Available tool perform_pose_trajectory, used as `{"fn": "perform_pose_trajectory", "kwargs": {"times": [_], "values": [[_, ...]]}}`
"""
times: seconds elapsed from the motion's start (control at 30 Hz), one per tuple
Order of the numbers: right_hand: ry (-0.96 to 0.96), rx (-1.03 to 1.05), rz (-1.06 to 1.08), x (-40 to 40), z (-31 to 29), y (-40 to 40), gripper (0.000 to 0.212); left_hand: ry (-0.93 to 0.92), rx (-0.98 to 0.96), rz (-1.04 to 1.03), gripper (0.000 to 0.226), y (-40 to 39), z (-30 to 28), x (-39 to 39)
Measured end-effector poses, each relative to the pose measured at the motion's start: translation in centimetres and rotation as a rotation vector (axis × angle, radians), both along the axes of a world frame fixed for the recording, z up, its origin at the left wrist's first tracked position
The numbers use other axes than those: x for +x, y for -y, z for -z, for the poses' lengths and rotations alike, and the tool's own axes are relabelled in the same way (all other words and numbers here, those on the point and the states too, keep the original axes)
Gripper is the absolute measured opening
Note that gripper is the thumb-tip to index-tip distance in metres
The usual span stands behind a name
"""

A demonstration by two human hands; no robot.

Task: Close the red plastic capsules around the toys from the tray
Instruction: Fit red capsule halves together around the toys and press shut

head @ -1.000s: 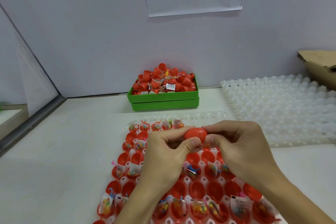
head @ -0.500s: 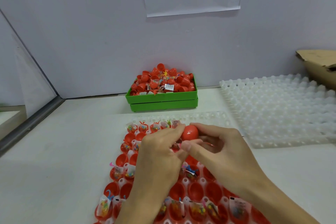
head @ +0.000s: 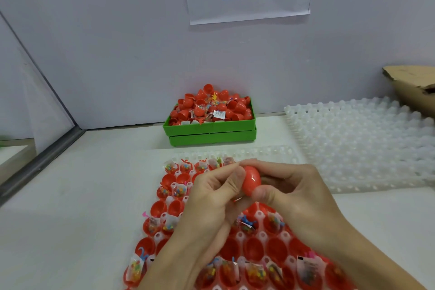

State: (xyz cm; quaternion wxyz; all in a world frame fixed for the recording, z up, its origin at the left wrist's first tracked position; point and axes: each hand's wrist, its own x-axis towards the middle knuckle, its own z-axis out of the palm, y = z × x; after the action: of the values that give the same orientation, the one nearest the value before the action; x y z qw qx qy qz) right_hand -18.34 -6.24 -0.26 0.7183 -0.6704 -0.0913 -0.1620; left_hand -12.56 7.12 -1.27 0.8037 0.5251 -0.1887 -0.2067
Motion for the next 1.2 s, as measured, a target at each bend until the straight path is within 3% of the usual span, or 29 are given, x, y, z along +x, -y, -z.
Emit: {"fn": "perform_pose_trajectory", "kwargs": {"times": [0.17, 0.5, 0.6, 0.7, 0.87, 1.07, 1.2], "values": [[0.029, -0.059, 0.045, 0.1, 0.6, -0.2, 0.054, -0.045, -0.053, -0.064, 0.027, 0.1, 0.1, -0.3], [0.018, 0.0, 0.046, 0.5, 0.7, -0.2, 0.043, -0.133, -0.058, -0.095, 0.03, 0.8, 0.1, -0.5], [-0.012, -0.053, 0.09, 0.6, 1.0, -0.2, 0.048, -0.165, -0.07, -0.094, 0.034, 0.8, -0.2, -0.5], [-0.002, -0.198, 0.18, 0.6, 1.1, -0.1, 0.054, -0.124, 0.005, -0.141, 0.037, 0.5, -0.2, -0.1], [-0.001, -0.282, 0.278, 0.6, 1.4, 0.6, 0.061, -0.02, 0.142, -0.143, 0.02, 0.0, 0.0, 0.0], [0.06, -0.312, 0.183, 0.8, 1.5, 1.3, 0.049, 0.041, 0.134, -0.194, 0.014, -0.3, 0.1, 0.4], [0.068, -0.306, 0.263, 0.9, 1.4, 1.8, 0.046, 0.132, 0.154, -0.151, 0.014, -0.3, 0.4, 0.4]]}}
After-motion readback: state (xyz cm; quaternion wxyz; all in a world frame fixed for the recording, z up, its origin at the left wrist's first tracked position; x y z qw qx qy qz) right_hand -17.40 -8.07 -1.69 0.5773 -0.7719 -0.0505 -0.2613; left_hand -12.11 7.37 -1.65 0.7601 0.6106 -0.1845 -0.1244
